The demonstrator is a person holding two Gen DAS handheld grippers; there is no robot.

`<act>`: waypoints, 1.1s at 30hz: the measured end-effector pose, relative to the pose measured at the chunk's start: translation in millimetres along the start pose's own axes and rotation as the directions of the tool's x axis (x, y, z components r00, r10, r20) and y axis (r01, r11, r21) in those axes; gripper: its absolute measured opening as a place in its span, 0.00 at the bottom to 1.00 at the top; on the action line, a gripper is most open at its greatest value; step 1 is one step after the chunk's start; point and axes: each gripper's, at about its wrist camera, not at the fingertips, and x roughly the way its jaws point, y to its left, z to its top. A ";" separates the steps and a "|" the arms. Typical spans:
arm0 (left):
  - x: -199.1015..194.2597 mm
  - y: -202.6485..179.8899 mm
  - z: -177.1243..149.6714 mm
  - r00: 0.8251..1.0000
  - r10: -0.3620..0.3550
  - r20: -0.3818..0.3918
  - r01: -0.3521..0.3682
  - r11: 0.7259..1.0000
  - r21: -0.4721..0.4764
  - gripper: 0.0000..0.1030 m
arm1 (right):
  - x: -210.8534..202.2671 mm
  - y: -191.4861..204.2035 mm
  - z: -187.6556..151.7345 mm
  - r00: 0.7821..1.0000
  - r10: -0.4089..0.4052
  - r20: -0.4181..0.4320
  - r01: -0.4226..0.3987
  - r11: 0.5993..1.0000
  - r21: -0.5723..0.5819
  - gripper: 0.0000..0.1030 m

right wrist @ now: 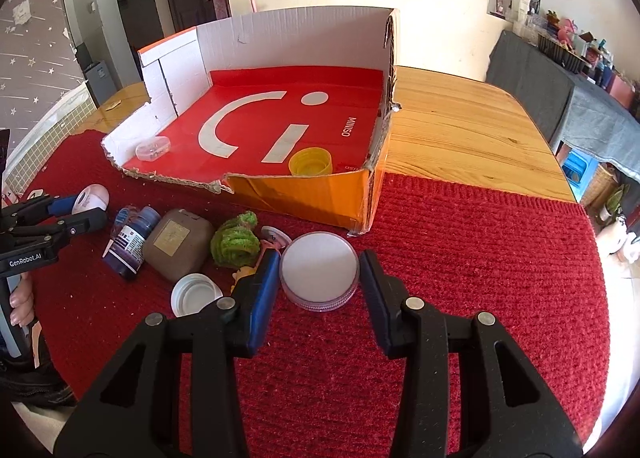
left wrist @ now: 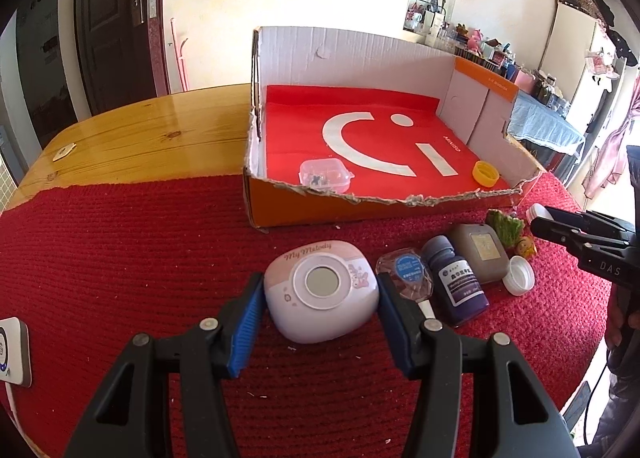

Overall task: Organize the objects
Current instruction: 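Grasp the white My Melody device with left gripper while right gripper grasps the white lid stack, then carry the My Melody device into the cardboard box with left gripper while right gripper lowers the lids beside it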

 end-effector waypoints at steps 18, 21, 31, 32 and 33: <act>-30.4 -14.3 16.0 0.997 -0.032 0.063 0.029 0.999 0.044 0.55 | -19.8 5.5 7.5 0.999 0.024 0.044 -0.024 1.000 0.002 0.38; -35.5 -20.5 24.9 0.996 -0.051 0.075 0.046 0.997 0.070 0.55 | -26.2 9.4 15.0 0.998 0.042 0.057 -0.041 0.999 -0.010 0.38; -28.2 -44.3 54.5 0.991 -0.113 0.071 0.102 0.984 0.149 0.55 | -33.3 29.2 46.0 0.990 0.102 0.094 -0.096 0.993 -0.071 0.38; -25.5 -46.9 56.7 0.991 -0.119 0.065 0.107 0.981 0.162 0.55 | -31.0 31.7 49.1 0.990 0.110 0.090 -0.103 0.992 -0.079 0.38; -22.2 -49.6 59.1 0.991 -0.119 0.056 0.108 0.979 0.173 0.55 | -28.4 34.3 52.2 0.989 0.116 0.087 -0.108 0.990 -0.088 0.38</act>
